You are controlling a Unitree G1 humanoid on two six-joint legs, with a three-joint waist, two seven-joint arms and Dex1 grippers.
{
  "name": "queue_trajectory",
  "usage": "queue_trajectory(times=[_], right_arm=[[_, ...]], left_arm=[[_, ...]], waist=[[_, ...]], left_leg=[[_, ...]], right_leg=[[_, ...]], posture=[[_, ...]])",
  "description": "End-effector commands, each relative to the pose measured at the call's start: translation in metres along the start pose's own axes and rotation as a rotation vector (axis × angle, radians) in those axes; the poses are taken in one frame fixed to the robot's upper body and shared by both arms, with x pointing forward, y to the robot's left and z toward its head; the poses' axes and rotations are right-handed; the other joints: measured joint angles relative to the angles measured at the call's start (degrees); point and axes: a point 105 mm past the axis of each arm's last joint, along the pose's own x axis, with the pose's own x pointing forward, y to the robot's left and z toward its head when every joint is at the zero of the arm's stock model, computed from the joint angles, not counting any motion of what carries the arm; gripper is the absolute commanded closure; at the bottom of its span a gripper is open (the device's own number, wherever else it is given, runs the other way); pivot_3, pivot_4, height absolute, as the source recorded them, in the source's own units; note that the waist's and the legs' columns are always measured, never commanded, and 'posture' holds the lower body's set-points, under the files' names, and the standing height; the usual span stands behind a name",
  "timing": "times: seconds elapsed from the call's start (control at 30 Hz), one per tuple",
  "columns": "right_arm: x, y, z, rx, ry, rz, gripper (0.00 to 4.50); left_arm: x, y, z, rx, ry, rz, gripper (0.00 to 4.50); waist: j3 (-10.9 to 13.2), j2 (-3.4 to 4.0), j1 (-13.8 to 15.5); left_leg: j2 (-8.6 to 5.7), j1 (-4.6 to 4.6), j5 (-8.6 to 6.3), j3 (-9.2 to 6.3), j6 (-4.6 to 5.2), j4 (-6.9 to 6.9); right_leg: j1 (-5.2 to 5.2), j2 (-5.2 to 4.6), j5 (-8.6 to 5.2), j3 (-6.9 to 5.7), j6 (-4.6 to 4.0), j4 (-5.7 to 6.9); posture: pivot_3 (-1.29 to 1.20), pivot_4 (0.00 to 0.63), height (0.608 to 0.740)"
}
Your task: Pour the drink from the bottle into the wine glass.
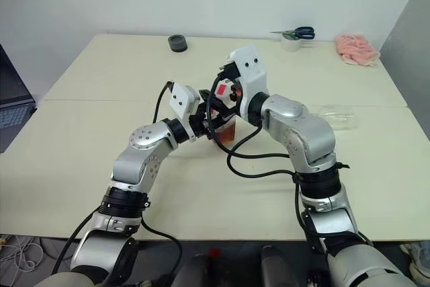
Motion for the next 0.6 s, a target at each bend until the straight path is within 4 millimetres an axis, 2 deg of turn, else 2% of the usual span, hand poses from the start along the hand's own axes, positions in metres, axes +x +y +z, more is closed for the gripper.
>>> queue_trajectory(times=[0.03,0.33,0.6], right_arm=[[0.001,0.001,0.015,-0.006,-0.055,-0.018,0.00],[0.010,-0.014,0.013,0.051,-0.063,-0.132,0.00],[-0.001,-0.032,0.006,0.076,-0.040,-0.181,0.00]], left_arm=[[-0.001,-0.001,0.020,0.043,-0.073,0.002,2.56],[0.000,-0.001,0.020,0.041,-0.073,0.001,2.56],[-0.001,-0.002,0.019,0.035,-0.073,0.003,2.56]], waist=[[0.0,0.00,0.0],[0.0,0.00,0.0],[0.0,0.00,0.0]], left_leg=[[0.00,0.00,0.00,-0.01,0.00,0.00],[0.00,0.00,0.00,0.00,0.00,0.00],[0.00,0.00,0.00,0.01,0.00,-0.02]], right_leg=[[0.00,0.00,0.00,-0.01,0.00,0.00],[0.00,0.00,0.00,0.00,0.00,0.01],[-0.02,0.01,0.00,0.00,-0.01,0.01]], posture=[[0.00,0.150,0.740],[0.00,0.150,0.740],[0.00,0.150,0.740]])
